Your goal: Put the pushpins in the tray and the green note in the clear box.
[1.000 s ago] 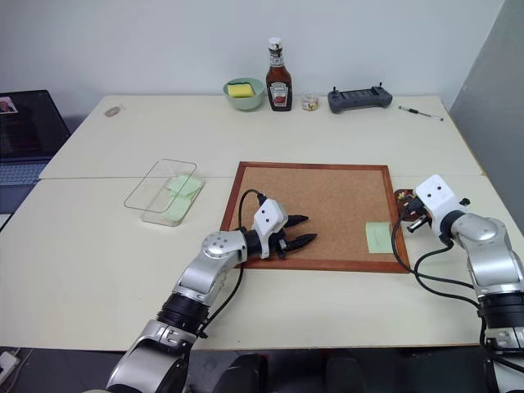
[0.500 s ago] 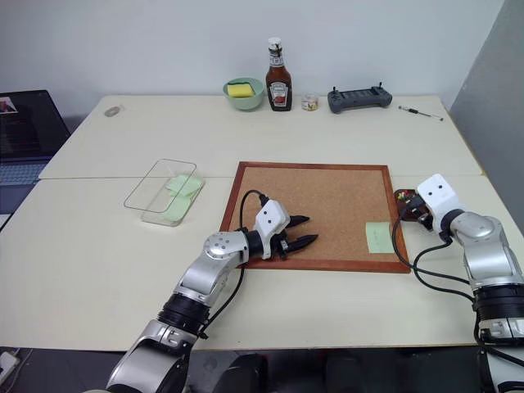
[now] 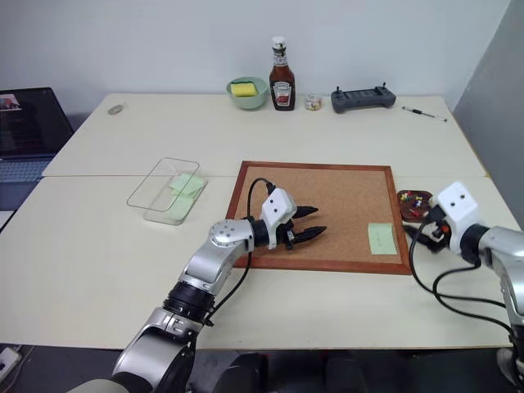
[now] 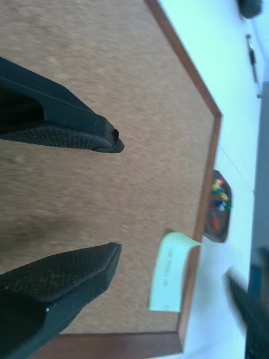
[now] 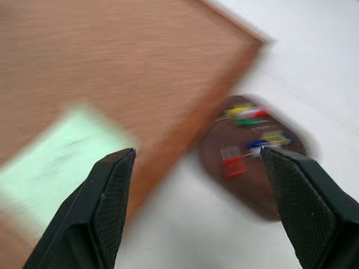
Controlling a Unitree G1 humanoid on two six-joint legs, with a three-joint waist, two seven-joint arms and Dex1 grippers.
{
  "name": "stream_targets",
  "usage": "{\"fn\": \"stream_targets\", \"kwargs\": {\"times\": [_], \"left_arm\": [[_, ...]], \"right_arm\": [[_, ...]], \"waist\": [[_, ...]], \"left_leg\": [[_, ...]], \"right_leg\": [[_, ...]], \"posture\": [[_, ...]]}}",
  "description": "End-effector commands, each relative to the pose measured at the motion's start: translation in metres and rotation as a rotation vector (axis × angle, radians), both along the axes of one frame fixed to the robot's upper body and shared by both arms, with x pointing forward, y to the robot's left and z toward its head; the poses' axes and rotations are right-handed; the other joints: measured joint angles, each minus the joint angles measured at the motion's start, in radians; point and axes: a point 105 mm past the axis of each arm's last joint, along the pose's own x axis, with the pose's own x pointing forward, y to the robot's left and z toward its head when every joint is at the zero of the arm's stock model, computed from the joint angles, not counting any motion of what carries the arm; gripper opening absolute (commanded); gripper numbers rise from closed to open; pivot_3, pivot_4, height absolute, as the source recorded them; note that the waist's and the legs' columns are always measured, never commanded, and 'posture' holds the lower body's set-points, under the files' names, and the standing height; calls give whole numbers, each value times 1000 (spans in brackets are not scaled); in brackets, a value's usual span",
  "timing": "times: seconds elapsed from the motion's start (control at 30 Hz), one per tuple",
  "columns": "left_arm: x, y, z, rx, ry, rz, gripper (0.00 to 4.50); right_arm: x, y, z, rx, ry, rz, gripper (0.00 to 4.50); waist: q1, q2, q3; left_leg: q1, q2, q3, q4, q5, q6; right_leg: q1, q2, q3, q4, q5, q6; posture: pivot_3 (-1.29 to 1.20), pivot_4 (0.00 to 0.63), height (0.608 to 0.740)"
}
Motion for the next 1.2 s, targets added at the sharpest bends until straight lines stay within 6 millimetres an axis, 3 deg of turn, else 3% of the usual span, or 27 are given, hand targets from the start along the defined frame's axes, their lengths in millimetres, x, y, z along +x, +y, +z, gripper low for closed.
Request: {"fn": "stream_targets", "kwargs": {"times": [0.03, 0.2, 0.5, 0.73, 1.2], "left_arm": [[-4, -15, 10, -8, 6, -89, 2704], [0, -30, 3, 34, 52, -148, 2704], [18, -61, 5, 16, 182, -152, 2704], [15, -81, 7, 46, 165, -207, 2704], [4, -107, -9, 110, 140, -209, 2704]], "right_arm": [[-22, 21, 8, 55, 58, 95, 3780], [-35, 38, 3, 93, 90, 127, 3780], [-45, 42, 2, 99, 96, 99, 3780], [-52, 36, 4, 90, 85, 43, 3780], [-59, 34, 8, 88, 57, -1, 3780]], "waist": [[-6, -2, 1], [-6, -4, 2], [0, -11, 6], [-2, -11, 7], [-1, -12, 7]], "left_leg": [[0, 0, 0, 0, 0, 0], [1, 0, 1, 1, 0, 0], [-1, 0, 0, 1, 0, 0], [-3, 0, -1, 0, 0, 0], [-3, 0, -1, 0, 0, 0]], "right_leg": [[0, 0, 0, 0, 0, 0], [0, 0, 0, 1, 0, 0], [-1, 0, -1, 0, 0, 0], [-2, 0, -1, 0, 0, 0], [-2, 0, -1, 0, 0, 0]], "posture": [[0, 150, 740], [0, 150, 740], [0, 150, 740], [0, 150, 740], [0, 150, 740]]}}
